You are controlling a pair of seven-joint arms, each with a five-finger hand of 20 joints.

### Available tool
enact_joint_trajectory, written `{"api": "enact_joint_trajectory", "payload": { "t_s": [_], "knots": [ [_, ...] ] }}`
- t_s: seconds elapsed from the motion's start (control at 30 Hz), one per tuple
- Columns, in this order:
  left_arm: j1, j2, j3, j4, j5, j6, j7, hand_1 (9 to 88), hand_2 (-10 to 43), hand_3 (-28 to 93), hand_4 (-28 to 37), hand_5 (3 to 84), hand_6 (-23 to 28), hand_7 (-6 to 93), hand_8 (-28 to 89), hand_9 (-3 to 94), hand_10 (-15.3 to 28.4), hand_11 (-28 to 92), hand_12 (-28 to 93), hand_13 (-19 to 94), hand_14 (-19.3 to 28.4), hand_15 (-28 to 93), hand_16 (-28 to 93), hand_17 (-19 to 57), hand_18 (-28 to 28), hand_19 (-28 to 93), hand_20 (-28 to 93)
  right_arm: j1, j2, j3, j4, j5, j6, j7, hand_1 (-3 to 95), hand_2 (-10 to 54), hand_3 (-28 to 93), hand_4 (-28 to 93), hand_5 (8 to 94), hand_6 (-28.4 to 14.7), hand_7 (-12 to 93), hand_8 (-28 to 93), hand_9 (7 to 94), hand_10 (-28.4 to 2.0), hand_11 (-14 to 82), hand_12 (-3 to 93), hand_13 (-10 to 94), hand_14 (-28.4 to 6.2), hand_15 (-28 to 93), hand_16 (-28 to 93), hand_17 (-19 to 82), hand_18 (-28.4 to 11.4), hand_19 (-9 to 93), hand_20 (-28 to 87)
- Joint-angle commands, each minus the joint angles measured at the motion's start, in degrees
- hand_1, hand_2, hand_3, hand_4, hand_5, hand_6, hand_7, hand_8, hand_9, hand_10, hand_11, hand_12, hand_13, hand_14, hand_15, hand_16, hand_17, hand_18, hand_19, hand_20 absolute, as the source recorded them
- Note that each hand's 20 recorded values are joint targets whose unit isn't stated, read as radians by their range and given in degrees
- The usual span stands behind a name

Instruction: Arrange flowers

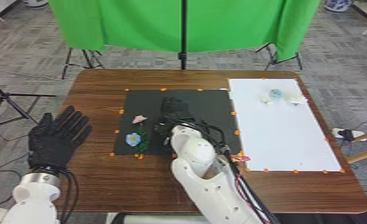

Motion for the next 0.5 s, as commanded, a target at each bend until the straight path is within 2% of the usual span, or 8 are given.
{"api": "enact_joint_trajectory", "payload": {
  "t_s": [0.03, 0.1, 0.17, 0.3, 0.5],
  "knots": [
    [-0.02, -0.16, 0.31, 0.47, -0.34, -0.72, -0.30, 25.9, 11.3, 76, -28.3, 45.6, 9.7, 18.2, -11, 37.8, 16.5, 24, 11, 27, 17.3, 45, -7, -7.1, 16.5, 39, 14, -0.66, -0.40, -0.80, -1.61, -1.38, 0.97, -1.70, 60.2, -9.5, 70, -28, 76.0, -2.7, 30, 2, 85.2, -11.0, 10.2, 39.2, 71, -9.6, 56, 46, 37, -26.0, 92, 48],
    [0.04, -0.21, 0.22, 0.30, -0.15, -0.17, -0.54, 25.9, 11.3, 76, -28.3, 45.4, 9.7, 18.2, -11, 37.8, 16.5, 24, 11, 27, 17.3, 45, -7, -7.2, 16.5, 39, 14, -0.82, -0.43, -0.63, -1.85, -0.79, 0.35, -1.77, 59.2, -9.5, 70, -28, 74.9, -3.3, 28, 1, 83.4, -11.6, 9.1, 37.1, 70, -10.1, 57, 45, 37, -26.1, 92, 48],
    [0.00, -0.39, -0.08, 0.55, 0.44, -1.31, -1.09, 26.7, 9.9, 76, -28.3, 42.1, 9.4, 17.9, -11, 36.4, 16.1, 24, 11, 26, 17.1, 45, -7, -7.2, 16.5, 39, 14, -0.91, -0.43, -0.35, -1.83, -0.37, -0.24, -1.80, 57.3, -9.5, 72, -28, 73.8, -3.4, 26, 0, 80.0, -12.7, 11.4, 32.8, 68, -11.0, 59, 44, 36, -25.8, 91, 47],
    [-0.11, -0.50, -0.38, 0.55, 0.43, -2.22, -1.51, 27.8, 7.7, 76, -28.3, 38.3, 8.4, 17.9, -11, 34.5, 16.0, 23, 11, 25, 16.8, 43, -7, -7.5, 16.4, 38, 14, -0.84, -0.13, -0.28, -1.62, -1.00, -0.61, -1.30, 53.6, -9.5, 77, -28, 71.7, -2.8, 23, -2, 72.5, -14.6, 19.3, 18.3, 65, -12.2, 60, 42, 36, -25.5, 91, 47],
    [-0.06, -0.58, -0.35, 0.58, -0.09, -2.64, -1.72, 28.1, 6.6, 76, -28.3, 39.0, 8.7, 18.0, -11, 34.0, 16.1, 23, 11, 25, 16.8, 43, -7, -7.4, 16.2, 38, 13, -1.00, -0.30, 0.08, -1.85, -0.68, -2.52, -1.29, 52.8, -9.5, 78, -28, 69.9, -2.7, 22, -9, 67.5, -15.5, 17.9, 16.2, 62, -13.4, 61, 40, 35, -25.5, 91, 47]
  ]
}}
